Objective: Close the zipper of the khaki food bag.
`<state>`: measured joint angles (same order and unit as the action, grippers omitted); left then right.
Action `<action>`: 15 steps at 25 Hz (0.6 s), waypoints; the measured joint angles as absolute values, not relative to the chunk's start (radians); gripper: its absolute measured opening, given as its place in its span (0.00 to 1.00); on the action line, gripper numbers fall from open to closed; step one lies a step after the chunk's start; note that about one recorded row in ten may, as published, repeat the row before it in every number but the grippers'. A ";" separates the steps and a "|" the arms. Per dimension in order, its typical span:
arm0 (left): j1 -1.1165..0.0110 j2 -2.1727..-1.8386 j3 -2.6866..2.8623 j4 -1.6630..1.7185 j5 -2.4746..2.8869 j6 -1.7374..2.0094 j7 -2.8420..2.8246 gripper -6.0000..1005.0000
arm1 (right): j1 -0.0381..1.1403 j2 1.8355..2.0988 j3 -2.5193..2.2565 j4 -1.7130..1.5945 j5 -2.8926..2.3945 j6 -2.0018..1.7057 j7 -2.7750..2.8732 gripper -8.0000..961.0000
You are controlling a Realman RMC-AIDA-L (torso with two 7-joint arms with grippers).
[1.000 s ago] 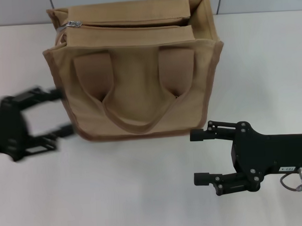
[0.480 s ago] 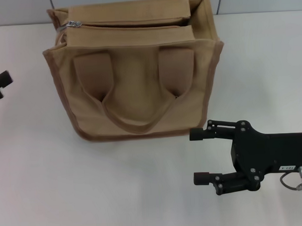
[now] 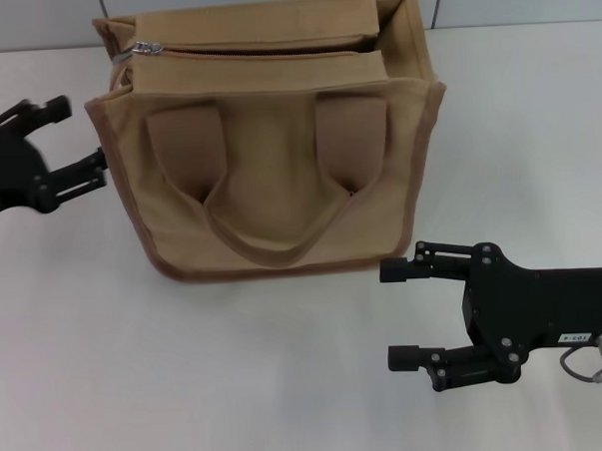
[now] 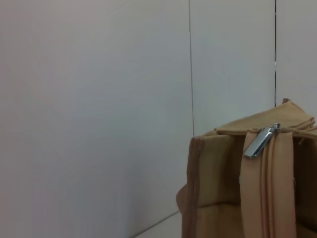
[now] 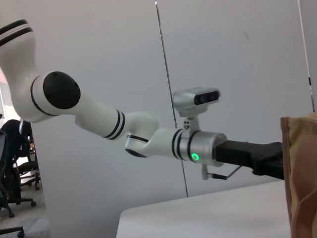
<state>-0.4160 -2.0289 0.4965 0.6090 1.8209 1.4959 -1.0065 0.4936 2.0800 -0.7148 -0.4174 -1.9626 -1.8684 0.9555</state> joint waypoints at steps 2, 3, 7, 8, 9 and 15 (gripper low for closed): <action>-0.434 -2.040 0.501 0.609 1.821 1.468 -1.006 0.81 | 0.492 2.080 -0.715 -0.417 -1.962 -1.868 0.955 0.85; -0.438 -2.041 0.501 0.609 1.821 1.461 -1.006 0.80 | 0.492 2.080 -0.715 -0.417 -1.962 -1.868 0.955 0.85; -0.457 -2.046 0.515 0.609 1.821 1.433 -1.002 0.76 | 0.492 2.080 -0.715 -0.417 -1.962 -1.864 0.955 0.85; -0.460 -2.047 0.521 0.609 1.821 1.432 -1.001 0.75 | 0.492 2.080 -0.715 -0.417 -1.962 -1.862 0.955 0.85; -0.463 -2.047 0.527 0.609 1.820 1.430 -1.000 0.73 | 0.492 2.080 -0.715 -0.417 -1.962 -1.862 0.955 0.85; -0.475 -2.056 0.504 0.609 1.780 1.402 -0.999 0.67 | 0.492 2.080 -0.715 -0.419 -1.962 -1.860 0.955 0.85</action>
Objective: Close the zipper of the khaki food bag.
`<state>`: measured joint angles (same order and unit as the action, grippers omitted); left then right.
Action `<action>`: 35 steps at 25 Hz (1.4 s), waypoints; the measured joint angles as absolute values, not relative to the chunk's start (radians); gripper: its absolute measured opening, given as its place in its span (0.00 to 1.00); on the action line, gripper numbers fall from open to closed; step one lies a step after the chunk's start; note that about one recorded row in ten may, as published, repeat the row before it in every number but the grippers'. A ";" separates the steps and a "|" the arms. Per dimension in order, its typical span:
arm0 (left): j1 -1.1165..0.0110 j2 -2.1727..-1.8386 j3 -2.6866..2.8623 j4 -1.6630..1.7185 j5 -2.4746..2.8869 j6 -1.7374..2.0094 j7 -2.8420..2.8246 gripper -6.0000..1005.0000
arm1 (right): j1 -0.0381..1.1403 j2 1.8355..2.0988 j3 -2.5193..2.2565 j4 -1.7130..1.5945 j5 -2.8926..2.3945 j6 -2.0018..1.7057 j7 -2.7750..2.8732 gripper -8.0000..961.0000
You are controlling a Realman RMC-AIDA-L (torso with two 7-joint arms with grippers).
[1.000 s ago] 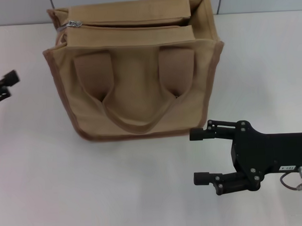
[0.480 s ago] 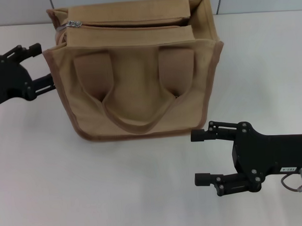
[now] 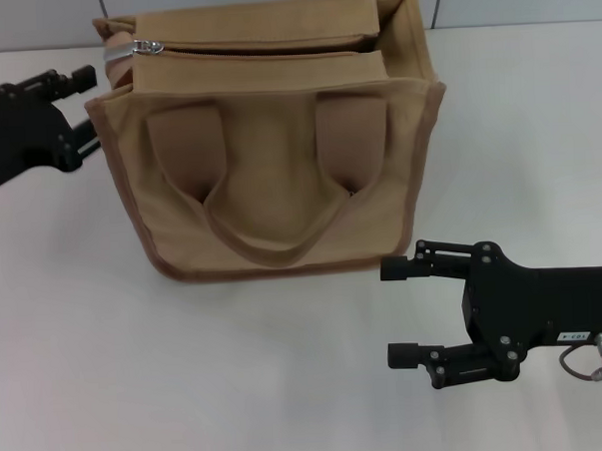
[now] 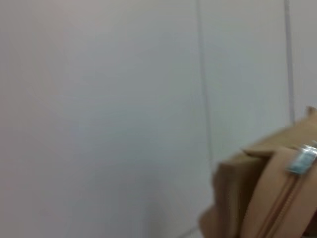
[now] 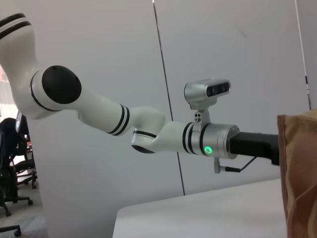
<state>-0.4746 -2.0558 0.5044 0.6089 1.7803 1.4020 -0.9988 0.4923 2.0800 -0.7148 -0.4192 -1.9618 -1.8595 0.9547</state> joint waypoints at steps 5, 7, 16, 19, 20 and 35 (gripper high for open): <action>-0.461 -2.057 0.499 0.609 1.700 1.426 -0.999 0.44 | 0.492 2.080 -0.708 -0.420 -1.962 -1.859 0.949 0.85; -0.455 -2.054 0.499 0.609 1.694 1.453 -0.999 0.36 | 0.492 2.080 -0.700 -0.418 -1.962 -1.859 0.939 0.85; -0.438 -2.046 0.495 0.609 1.664 1.532 -0.999 0.01 | 0.491 2.079 -0.679 -0.416 -1.952 -1.876 0.931 0.85; -0.437 -2.044 0.495 0.609 1.656 1.573 -0.998 0.01 | 0.493 2.078 -0.653 -0.416 -1.949 -1.915 0.934 0.85; -0.437 -2.044 0.495 0.610 1.655 1.596 -0.998 0.01 | 0.496 2.078 -0.641 -0.416 -1.949 -1.934 0.940 0.85; -0.473 -2.050 0.507 0.620 1.653 1.757 -0.998 0.00 | 0.542 2.066 -0.535 -0.425 -1.948 -2.066 1.134 0.85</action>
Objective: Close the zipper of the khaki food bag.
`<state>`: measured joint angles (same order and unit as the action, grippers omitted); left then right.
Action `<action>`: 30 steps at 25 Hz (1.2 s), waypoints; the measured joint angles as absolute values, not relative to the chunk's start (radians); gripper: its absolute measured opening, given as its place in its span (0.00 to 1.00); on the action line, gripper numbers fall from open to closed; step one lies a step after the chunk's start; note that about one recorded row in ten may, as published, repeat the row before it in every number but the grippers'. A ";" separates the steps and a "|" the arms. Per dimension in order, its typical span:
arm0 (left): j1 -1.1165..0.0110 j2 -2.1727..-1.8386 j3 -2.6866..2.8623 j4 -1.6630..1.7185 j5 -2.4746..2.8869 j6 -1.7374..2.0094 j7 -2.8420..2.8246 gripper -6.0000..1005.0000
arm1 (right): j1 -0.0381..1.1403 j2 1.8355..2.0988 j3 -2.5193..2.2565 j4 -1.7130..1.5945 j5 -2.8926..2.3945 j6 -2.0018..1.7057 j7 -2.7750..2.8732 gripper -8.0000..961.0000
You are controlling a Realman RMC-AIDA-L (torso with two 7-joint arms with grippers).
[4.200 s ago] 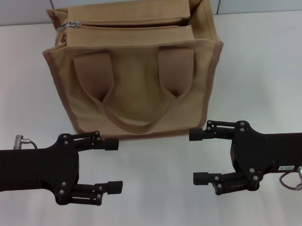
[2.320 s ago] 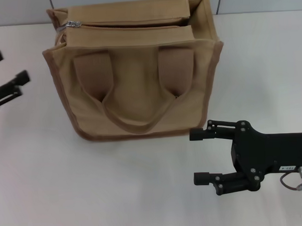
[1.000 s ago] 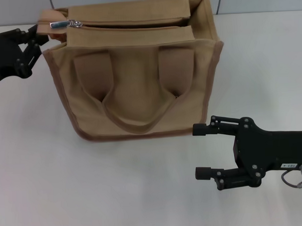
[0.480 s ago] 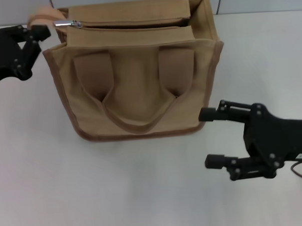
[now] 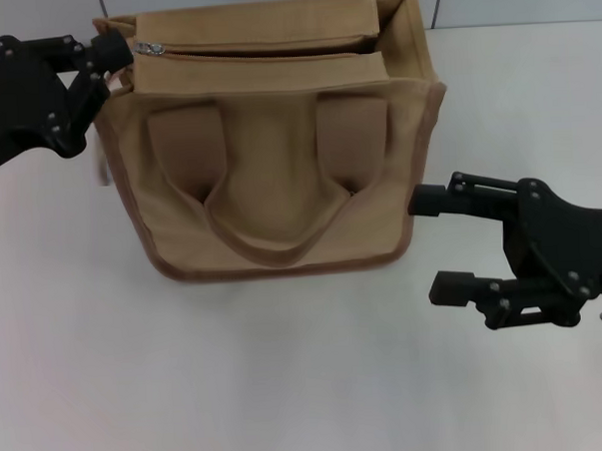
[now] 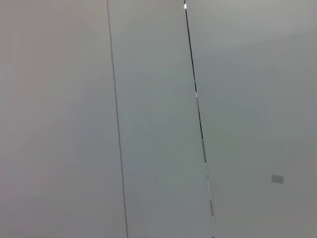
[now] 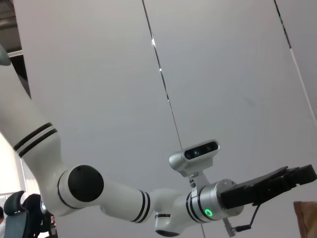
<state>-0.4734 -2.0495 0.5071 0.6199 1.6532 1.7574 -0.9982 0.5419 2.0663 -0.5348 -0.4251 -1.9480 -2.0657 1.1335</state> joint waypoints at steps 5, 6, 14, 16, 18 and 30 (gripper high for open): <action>-0.434 -2.022 0.458 0.614 1.653 1.726 -1.003 0.00 | 0.542 2.066 -0.534 -0.425 -1.948 -2.046 1.137 0.85; -0.423 -2.015 0.447 0.611 1.653 1.720 -1.007 0.00 | 0.540 2.066 -0.534 -0.425 -1.948 -2.042 1.137 0.85; -0.371 -1.998 0.454 0.593 1.681 1.670 -1.003 0.06 | 0.534 2.068 -0.534 -0.419 -1.948 -2.007 1.138 0.85; -0.374 -2.000 0.459 0.593 1.705 1.658 -1.002 0.09 | 0.534 2.070 -0.534 -0.417 -1.948 -2.002 1.138 0.85; -0.396 -2.003 0.462 0.593 1.770 1.645 -1.002 0.12 | 0.533 2.071 -0.534 -0.417 -1.948 -1.996 1.138 0.85; -0.468 -2.019 0.503 0.597 1.819 1.567 -1.002 0.62 | 0.525 2.076 -0.533 -0.416 -1.948 -1.986 1.136 0.85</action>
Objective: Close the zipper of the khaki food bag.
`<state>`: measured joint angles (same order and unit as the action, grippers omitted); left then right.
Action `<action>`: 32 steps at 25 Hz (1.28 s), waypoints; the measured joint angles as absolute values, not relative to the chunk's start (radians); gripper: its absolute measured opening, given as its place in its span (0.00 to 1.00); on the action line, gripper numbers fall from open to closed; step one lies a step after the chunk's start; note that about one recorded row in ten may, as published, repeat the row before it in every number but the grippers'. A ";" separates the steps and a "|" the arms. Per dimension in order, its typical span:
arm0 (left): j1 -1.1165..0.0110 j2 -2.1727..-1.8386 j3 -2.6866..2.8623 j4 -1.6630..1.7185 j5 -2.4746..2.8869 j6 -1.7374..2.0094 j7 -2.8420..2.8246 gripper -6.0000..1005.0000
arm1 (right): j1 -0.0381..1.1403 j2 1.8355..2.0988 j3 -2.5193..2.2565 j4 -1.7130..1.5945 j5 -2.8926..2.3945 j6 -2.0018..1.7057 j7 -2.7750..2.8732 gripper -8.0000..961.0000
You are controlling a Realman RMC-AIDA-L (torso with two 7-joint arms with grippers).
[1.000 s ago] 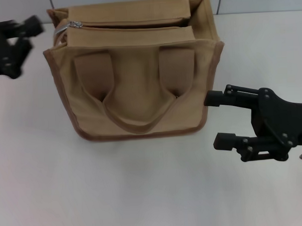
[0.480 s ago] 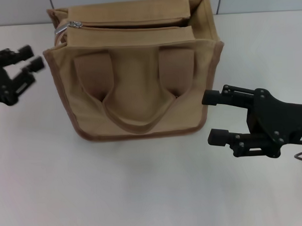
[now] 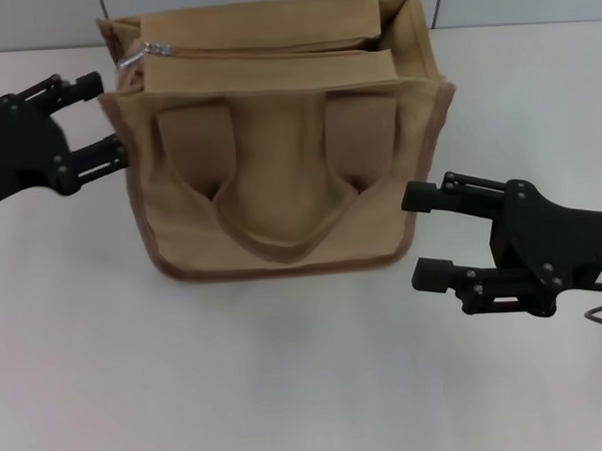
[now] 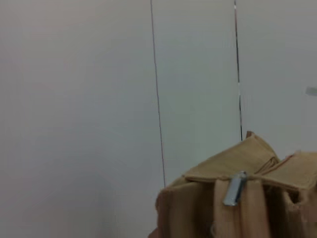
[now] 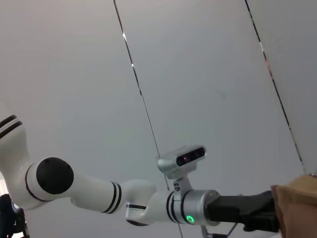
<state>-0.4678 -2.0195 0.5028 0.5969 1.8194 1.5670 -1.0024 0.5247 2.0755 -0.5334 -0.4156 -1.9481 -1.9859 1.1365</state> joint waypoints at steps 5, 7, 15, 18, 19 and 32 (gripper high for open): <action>-0.490 -2.053 0.520 0.624 1.820 1.465 -0.977 0.81 | 0.521 2.076 -0.523 -0.416 -1.948 -1.985 1.131 0.85; -0.491 -2.060 0.535 0.638 1.821 1.447 -0.960 0.79 | 0.520 2.075 -0.521 -0.416 -1.948 -1.985 1.132 0.85; -0.477 -2.043 0.549 0.669 1.821 1.511 -0.947 0.71 | 0.525 2.074 -0.493 -0.416 -1.948 -1.985 1.136 0.85; -0.473 -2.033 0.546 0.675 1.820 1.521 -0.947 0.68 | 0.528 2.075 -0.483 -0.416 -1.948 -1.985 1.137 0.85; -0.472 -2.030 0.543 0.677 1.818 1.518 -0.947 0.67 | 0.529 2.075 -0.481 -0.416 -1.947 -1.985 1.137 0.85; -0.475 -2.032 0.545 0.737 1.814 1.516 -0.939 0.13 | 0.528 2.077 -0.464 -0.394 -1.922 -1.985 1.138 0.85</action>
